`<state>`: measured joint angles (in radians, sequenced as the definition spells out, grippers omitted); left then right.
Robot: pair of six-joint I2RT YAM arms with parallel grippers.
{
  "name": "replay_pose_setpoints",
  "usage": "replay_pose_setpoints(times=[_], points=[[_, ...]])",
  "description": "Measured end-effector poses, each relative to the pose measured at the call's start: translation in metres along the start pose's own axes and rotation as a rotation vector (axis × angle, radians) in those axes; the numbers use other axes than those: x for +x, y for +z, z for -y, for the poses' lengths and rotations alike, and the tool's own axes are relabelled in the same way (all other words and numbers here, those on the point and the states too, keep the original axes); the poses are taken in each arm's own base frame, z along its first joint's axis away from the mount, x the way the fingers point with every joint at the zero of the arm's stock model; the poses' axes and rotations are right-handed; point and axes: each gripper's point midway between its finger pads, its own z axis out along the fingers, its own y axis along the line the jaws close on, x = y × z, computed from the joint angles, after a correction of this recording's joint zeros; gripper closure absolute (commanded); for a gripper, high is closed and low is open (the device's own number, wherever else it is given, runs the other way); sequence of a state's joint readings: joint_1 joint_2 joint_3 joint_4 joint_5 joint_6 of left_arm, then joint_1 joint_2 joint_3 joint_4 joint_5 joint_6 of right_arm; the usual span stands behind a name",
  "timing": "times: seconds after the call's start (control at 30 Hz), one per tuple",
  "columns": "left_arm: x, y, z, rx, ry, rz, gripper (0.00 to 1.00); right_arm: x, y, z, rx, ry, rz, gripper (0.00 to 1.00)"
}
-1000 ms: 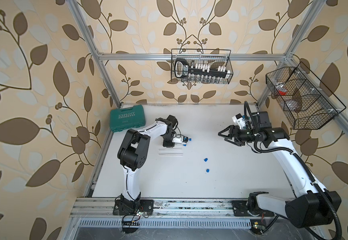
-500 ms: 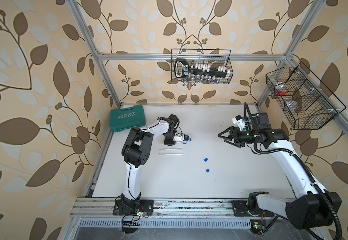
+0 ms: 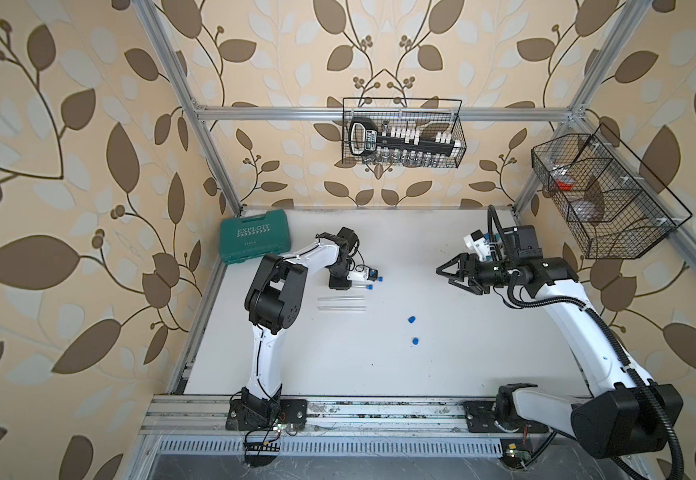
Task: Insert stoppers into test tubes
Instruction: Place the test tube at the center of the board, then pick up the test tube at the center of the board.
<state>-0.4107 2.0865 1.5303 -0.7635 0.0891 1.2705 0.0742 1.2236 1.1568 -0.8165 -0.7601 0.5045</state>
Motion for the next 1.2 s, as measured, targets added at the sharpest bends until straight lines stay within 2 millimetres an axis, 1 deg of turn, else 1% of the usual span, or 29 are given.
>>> replay_pose_setpoints(times=[0.27,0.37,0.43,0.47,0.53,0.6,0.7,0.73,0.8,0.9,1.0,1.07,1.2], points=[[-0.003,-0.001,0.0,0.002,0.0,0.019,0.71,0.001,0.0,-0.001,-0.009,0.002,-0.007,0.33],[-0.01,-0.01,-0.001,-0.007,0.0,0.054,0.7,0.003,0.0,-0.004,-0.025,0.001,-0.016,0.33],[-0.016,-0.025,-0.002,-0.028,0.003,0.087,0.7,0.004,0.0,-0.005,-0.033,0.002,-0.021,0.33],[-0.02,-0.035,-0.003,-0.045,0.005,0.109,0.7,0.004,0.0,-0.005,-0.035,0.003,-0.023,0.33],[-0.027,-0.058,-0.005,-0.084,0.009,0.148,0.7,0.006,0.001,-0.004,-0.035,0.008,-0.028,0.33],[-0.033,-0.085,-0.001,-0.128,0.016,0.194,0.7,0.008,0.003,-0.001,-0.032,0.014,-0.034,0.33],[-0.036,-0.115,0.017,-0.169,0.021,0.257,0.71,0.01,0.005,0.003,-0.023,0.021,-0.039,0.34],[-0.035,-0.121,0.023,-0.178,0.017,0.27,0.71,0.01,0.005,0.005,-0.017,0.021,-0.039,0.34],[-0.034,-0.131,0.043,-0.191,0.01,0.31,0.71,0.01,0.006,0.008,-0.003,0.016,-0.035,0.34],[-0.028,-0.131,0.069,-0.187,-0.001,0.342,0.72,0.009,0.006,0.01,0.009,0.005,-0.029,0.34],[-0.02,-0.122,0.091,-0.164,-0.006,0.337,0.71,0.009,0.006,0.011,0.014,-0.005,-0.027,0.34],[-0.018,-0.113,0.099,-0.142,-0.001,0.323,0.7,0.008,0.006,0.011,0.016,-0.009,-0.025,0.34],[-0.011,-0.098,0.104,-0.116,0.015,0.272,0.68,0.008,0.006,0.011,0.016,-0.01,-0.026,0.34]])
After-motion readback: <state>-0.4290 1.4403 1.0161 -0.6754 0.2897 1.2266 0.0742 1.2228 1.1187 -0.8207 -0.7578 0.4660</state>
